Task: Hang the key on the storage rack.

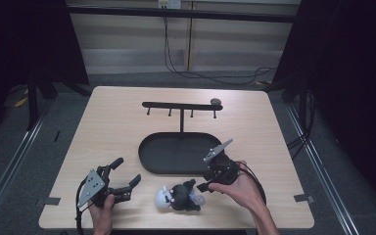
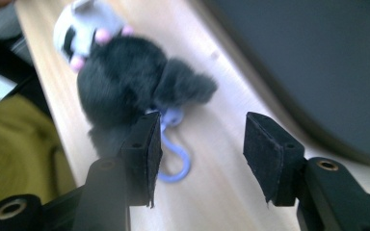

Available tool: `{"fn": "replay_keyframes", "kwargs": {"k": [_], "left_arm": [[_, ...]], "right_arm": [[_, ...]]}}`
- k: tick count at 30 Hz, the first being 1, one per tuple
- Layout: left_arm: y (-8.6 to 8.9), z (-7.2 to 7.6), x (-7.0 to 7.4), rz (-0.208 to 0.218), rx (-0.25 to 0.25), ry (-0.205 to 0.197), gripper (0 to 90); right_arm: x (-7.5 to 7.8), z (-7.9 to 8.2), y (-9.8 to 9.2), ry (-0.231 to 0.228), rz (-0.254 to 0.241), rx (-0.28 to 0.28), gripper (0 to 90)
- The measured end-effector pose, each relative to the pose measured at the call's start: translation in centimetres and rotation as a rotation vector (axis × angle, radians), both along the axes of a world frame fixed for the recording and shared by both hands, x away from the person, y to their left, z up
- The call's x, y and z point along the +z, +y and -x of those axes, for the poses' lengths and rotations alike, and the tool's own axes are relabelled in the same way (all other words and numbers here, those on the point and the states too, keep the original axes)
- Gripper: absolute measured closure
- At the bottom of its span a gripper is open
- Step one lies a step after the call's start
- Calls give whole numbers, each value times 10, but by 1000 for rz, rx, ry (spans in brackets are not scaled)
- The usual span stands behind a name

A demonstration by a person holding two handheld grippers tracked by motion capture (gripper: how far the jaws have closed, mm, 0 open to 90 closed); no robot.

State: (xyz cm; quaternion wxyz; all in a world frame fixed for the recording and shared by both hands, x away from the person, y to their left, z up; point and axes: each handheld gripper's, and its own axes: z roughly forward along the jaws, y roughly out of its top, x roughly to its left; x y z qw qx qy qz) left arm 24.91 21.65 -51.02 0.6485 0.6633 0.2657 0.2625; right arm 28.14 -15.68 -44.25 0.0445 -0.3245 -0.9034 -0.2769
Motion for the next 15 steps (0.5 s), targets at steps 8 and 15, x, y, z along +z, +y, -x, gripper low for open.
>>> {"fn": "replay_keyframes", "kwargs": {"k": [8, 15], "left_arm": [[0, 0, 0, 0, 0, 1, 157], [0, 0, 0, 1, -3, 0, 157]], "right_arm": [[-6, -1, 6, 68, 30, 32, 506], [-10, -4, 12, 121, 71, 84, 585]]}}
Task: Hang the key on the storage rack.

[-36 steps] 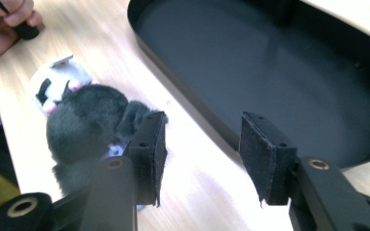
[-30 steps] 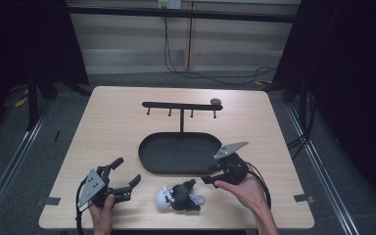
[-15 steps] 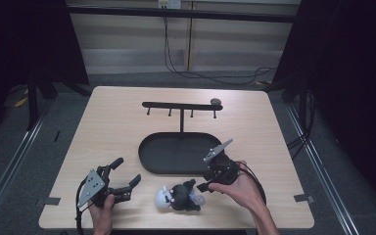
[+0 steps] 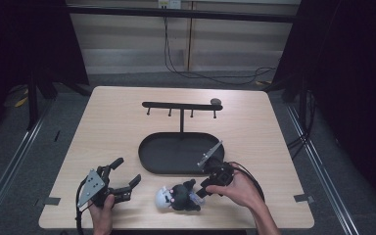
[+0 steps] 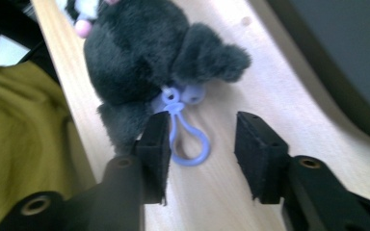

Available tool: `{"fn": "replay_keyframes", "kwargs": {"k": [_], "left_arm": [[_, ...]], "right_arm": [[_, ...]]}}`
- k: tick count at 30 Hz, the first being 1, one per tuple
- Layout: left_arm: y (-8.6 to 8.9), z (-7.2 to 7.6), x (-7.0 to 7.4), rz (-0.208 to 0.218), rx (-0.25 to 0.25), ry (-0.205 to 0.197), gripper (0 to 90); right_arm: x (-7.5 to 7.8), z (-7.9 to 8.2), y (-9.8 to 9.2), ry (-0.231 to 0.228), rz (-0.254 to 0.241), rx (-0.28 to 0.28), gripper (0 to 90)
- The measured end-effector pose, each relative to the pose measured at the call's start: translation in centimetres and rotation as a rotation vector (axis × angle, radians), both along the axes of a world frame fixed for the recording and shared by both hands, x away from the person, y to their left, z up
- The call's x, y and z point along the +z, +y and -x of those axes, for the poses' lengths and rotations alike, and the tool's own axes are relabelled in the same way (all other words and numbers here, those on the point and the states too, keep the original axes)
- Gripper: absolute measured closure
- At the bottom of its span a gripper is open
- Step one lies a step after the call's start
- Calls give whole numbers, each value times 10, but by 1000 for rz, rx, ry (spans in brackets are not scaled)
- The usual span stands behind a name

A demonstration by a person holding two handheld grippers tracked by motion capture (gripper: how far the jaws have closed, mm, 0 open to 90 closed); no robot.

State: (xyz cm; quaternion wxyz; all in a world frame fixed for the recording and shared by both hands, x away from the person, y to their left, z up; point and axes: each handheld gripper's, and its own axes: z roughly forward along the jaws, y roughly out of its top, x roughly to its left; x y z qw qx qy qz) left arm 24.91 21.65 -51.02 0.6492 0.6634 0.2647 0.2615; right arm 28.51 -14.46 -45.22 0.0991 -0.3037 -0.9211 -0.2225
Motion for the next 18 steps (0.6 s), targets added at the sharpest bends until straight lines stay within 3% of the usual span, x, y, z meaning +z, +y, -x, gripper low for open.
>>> {"fn": "replay_keyframes", "kwargs": {"k": [4, 7, 10, 18], "left_arm": [[0, 0, 0, 0, 0, 0, 157], [0, 0, 0, 0, 0, 0, 157], [0, 0, 0, 0, 0, 0, 158], [0, 0, 0, 0, 0, 0, 157]], "right_arm": [[-5, -3, 5, 37, 9, 45, 618], [-7, -4, 9, 50, 20, 65, 587], [-9, -7, 10, 72, 19, 53, 568], [-15, -15, 18, 115, 56, 90, 535]]}}
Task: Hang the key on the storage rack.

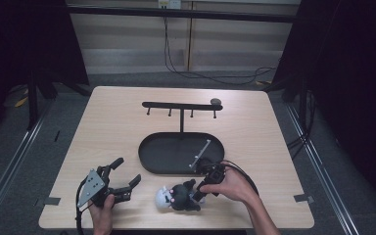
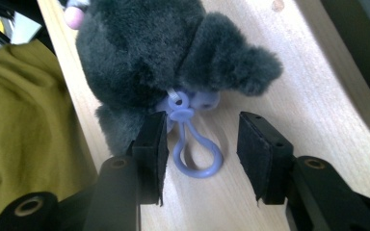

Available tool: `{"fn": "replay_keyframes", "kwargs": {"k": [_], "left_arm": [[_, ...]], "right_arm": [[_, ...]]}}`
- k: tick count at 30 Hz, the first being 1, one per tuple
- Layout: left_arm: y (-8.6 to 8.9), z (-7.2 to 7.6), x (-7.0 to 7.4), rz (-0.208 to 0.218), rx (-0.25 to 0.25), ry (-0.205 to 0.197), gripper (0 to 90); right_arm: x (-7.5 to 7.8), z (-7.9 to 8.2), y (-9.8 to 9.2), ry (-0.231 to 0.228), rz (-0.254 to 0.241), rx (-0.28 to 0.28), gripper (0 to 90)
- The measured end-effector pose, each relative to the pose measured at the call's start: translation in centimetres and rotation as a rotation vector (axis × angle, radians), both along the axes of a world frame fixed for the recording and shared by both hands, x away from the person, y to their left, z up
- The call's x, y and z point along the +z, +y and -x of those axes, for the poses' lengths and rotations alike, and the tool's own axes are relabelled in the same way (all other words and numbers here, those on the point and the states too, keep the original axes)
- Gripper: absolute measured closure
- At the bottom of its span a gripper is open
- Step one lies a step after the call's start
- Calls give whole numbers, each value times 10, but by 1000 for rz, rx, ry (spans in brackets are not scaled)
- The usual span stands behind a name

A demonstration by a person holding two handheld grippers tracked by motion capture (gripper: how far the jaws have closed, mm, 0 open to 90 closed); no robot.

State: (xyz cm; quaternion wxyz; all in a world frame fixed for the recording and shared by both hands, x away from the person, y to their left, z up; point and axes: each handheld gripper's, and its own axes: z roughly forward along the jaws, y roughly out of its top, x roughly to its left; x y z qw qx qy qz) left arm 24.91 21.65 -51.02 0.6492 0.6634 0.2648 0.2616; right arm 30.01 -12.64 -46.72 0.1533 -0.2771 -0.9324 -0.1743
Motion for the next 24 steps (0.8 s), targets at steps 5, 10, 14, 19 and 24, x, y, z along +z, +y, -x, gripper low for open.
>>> {"fn": "replay_keyframes", "kwargs": {"k": [5, 10, 14, 19, 24], "left_arm": [[0, 0, 0, 0, 0, 0, 157], [0, 0, 0, 0, 0, 0, 157], [0, 0, 0, 0, 0, 1, 157], [0, 0, 0, 0, 0, 0, 157], [0, 0, 0, 0, 0, 0, 157]], "right_arm": [[-1, 0, 6, -2, 22, 7, 530], [-4, -3, 9, -16, 48, 8, 548], [-3, -2, 9, -3, 56, -2, 592], [-5, -2, 10, 2, 62, 18, 697], [-6, -3, 12, 17, 57, 29, 764]]}}
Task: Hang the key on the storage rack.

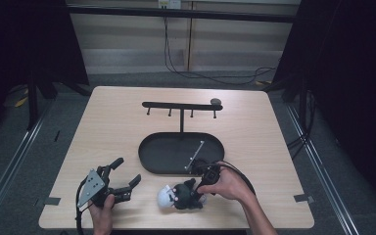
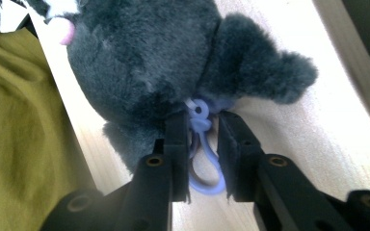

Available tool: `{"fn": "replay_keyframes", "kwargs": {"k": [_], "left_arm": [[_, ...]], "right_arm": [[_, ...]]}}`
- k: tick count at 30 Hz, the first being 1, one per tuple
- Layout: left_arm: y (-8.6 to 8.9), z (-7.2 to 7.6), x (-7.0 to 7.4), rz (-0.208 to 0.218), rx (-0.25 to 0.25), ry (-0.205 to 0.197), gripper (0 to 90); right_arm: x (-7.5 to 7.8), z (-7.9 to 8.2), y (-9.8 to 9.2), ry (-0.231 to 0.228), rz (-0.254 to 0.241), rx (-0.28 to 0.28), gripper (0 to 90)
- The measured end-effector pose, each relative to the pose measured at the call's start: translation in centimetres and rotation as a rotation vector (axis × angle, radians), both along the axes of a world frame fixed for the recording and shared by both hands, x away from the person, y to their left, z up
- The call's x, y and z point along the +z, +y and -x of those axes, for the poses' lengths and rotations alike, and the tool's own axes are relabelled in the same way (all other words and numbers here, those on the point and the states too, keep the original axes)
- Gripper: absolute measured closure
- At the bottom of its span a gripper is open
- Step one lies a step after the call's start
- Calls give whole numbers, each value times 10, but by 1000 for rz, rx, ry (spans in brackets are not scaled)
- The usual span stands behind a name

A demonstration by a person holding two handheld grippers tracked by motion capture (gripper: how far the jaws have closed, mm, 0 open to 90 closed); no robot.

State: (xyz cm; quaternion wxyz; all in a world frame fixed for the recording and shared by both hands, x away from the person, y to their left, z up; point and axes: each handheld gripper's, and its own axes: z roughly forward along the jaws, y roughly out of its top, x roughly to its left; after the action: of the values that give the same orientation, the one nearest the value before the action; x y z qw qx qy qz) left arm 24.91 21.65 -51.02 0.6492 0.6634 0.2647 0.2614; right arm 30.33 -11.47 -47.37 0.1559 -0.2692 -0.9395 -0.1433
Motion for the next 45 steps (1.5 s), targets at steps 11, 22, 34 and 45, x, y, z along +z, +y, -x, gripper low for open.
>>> {"fn": "replay_keyframes", "kwargs": {"k": [11, 22, 34, 45], "left_arm": [[0, 0, 0, 0, 0, 0, 157], [0, 0, 0, 0, 0, 0, 157], [0, 0, 0, 0, 0, 0, 157], [0, 0, 0, 0, 0, 0, 157]], "right_arm": [[0, 5, 6, 1, 31, 34, 871], [13, 6, 10, -31, 29, 46, 874], [34, 7, 11, -42, -5, 58, 873], [69, 2, 12, -90, 3, 76, 873]]}}
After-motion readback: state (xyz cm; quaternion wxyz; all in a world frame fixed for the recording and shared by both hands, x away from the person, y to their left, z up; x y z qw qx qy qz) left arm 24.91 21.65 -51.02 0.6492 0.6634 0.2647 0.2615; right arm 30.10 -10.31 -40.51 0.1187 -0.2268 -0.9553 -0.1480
